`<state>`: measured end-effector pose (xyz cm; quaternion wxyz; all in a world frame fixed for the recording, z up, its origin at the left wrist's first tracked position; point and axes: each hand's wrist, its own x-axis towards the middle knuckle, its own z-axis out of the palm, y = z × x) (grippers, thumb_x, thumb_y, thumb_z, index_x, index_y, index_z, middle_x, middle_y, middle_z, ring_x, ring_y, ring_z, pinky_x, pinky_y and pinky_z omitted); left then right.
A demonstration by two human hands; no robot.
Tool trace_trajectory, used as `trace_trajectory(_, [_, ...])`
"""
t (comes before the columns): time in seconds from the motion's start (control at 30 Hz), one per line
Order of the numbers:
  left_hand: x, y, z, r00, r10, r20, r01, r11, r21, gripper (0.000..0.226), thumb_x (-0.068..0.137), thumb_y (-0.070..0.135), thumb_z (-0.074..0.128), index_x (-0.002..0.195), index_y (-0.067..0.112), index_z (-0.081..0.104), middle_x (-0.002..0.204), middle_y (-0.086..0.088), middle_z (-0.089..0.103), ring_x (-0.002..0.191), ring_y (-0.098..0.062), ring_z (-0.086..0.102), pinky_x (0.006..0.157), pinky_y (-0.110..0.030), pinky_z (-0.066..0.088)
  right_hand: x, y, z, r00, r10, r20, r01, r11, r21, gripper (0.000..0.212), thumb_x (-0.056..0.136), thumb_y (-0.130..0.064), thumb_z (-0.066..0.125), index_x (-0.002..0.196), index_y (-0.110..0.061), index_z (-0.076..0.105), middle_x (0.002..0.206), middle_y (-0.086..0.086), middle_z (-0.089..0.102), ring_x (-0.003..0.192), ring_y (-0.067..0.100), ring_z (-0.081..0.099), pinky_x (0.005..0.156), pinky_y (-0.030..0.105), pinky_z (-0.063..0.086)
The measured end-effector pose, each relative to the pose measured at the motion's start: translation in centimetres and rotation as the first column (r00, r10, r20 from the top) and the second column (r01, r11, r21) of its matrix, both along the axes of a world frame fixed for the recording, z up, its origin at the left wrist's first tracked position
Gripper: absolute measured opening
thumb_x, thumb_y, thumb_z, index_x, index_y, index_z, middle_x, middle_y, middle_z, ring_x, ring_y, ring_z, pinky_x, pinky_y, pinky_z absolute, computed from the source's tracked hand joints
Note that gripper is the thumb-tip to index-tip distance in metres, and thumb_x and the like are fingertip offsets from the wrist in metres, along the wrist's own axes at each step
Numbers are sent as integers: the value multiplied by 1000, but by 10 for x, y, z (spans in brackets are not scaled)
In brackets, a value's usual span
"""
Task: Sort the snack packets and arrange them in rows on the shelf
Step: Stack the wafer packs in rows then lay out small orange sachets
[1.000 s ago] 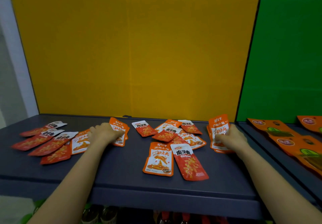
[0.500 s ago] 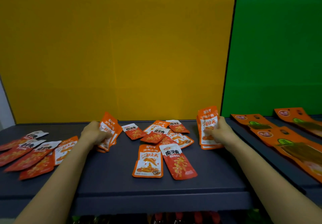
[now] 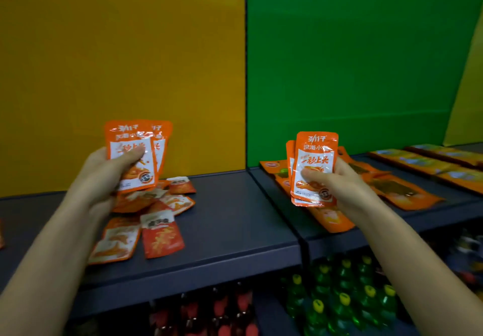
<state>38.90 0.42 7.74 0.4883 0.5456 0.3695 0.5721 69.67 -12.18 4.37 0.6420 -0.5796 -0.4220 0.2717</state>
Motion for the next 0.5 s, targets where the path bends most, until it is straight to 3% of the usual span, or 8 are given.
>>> trace_trajectory(0.17, [124,-67,-24,952,-291,90,302,940,-160,6,87,10,58,83,13,61,52,3,70,41,-7,64,41,-17,51,77,-89,-8,992,-121,-46,120,992,-35,27,83,-2,63,107,-15,58,93,3,70,74,15,68,67,29,53])
trace_trajectory(0.4, [277,-161,-72,858,-473,200,511,825,-243,7,88,10,57,90,10,64,63,-1,74,50,-11,68,45,-19,54,182,-209,-32,968,-243,-59,237,967,-92,23,85,-2,61,103,-16,60,87,0,71,70,14,69,62,27,53])
trace_trajectory(0.5, [331,-199,-89,840,-498,216,541,796,-271,7,86,13,61,91,15,64,65,0,74,52,-12,69,46,-22,54,218,-245,-46,945,-309,-108,295,947,-127,17,86,-3,60,100,-14,60,88,4,70,74,20,67,71,35,54])
